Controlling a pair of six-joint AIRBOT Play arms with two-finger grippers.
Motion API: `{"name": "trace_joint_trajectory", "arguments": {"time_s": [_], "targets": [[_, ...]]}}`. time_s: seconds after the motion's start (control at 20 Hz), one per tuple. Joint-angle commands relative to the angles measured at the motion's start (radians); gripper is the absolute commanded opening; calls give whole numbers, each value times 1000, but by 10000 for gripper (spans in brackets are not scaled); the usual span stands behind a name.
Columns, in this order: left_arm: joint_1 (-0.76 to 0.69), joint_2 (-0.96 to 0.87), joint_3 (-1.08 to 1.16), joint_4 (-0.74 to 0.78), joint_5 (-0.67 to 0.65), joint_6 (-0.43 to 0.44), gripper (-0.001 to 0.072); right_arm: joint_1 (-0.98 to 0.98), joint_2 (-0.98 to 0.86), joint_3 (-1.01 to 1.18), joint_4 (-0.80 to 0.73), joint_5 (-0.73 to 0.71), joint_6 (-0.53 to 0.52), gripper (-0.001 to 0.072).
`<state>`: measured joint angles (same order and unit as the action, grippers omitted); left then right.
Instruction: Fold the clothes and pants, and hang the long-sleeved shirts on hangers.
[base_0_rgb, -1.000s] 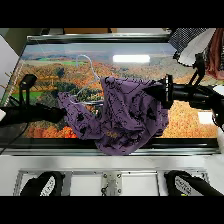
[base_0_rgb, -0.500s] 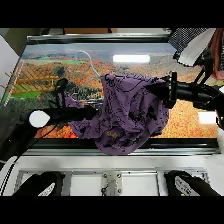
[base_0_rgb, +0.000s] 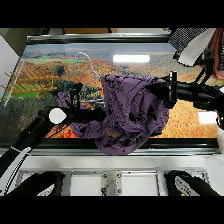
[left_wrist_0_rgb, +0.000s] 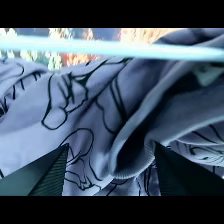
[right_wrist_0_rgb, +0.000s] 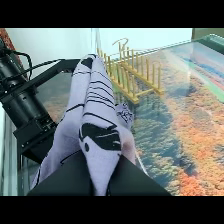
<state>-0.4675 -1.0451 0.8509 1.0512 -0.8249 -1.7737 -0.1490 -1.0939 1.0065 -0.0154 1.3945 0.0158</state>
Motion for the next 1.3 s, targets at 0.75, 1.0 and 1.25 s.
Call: {"name": "trace_joint_trajectory", "arguments": {"time_s": [0.75,1.0,1.25], "targets": [[31,100,-80,-5,94,-74,547,1,2,1,1,0,0,24],[-37,29,-80,-7,103,-78,547,1,3,1,1,1,0,24],[-42,20,-80,-7,105,-96,546,1,3,1,1,0,0,24]]}}
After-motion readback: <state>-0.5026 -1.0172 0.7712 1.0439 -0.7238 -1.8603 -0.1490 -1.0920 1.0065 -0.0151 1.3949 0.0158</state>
